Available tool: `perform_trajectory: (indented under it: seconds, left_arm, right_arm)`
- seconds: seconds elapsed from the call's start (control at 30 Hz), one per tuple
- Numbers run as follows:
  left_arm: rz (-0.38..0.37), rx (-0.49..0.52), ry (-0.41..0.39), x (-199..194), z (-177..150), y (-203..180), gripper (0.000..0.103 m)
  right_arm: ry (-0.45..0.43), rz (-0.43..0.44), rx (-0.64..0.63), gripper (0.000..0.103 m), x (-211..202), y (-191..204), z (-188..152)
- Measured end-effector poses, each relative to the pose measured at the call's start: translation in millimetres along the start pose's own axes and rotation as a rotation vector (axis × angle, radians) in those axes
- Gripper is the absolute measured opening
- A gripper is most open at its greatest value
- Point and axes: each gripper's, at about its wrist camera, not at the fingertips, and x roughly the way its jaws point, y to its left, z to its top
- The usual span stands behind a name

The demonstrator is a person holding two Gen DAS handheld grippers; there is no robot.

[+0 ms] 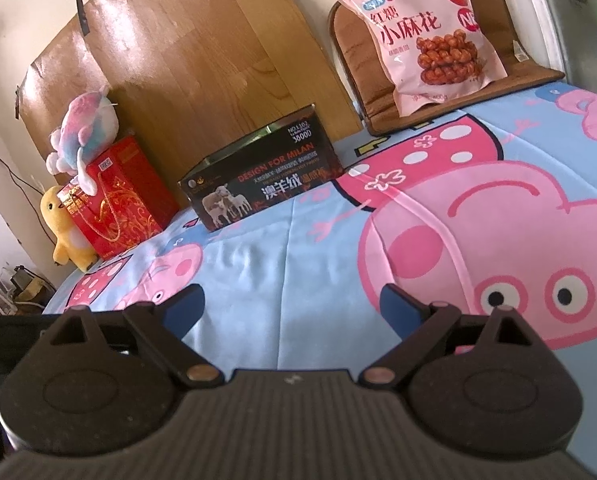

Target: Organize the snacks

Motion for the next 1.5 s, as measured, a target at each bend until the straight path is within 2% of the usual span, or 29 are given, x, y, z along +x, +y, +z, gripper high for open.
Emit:
perform_trajectory:
  seconds: [0.23,1.5]
  left_arm:
    - [0.004,0.016,0.013,1.0,-2.4,-5.0,0.099]
    - [0.060,0.019,0.043,15.2,-2.8,-5.1,0.100]
  right_arm:
    - [0.003,0.011,0.000,0.096,-1.2,-0.4,-1.7]
    - [0.024,0.010,0.016,0.096,4.1,-9.9,-4.0]
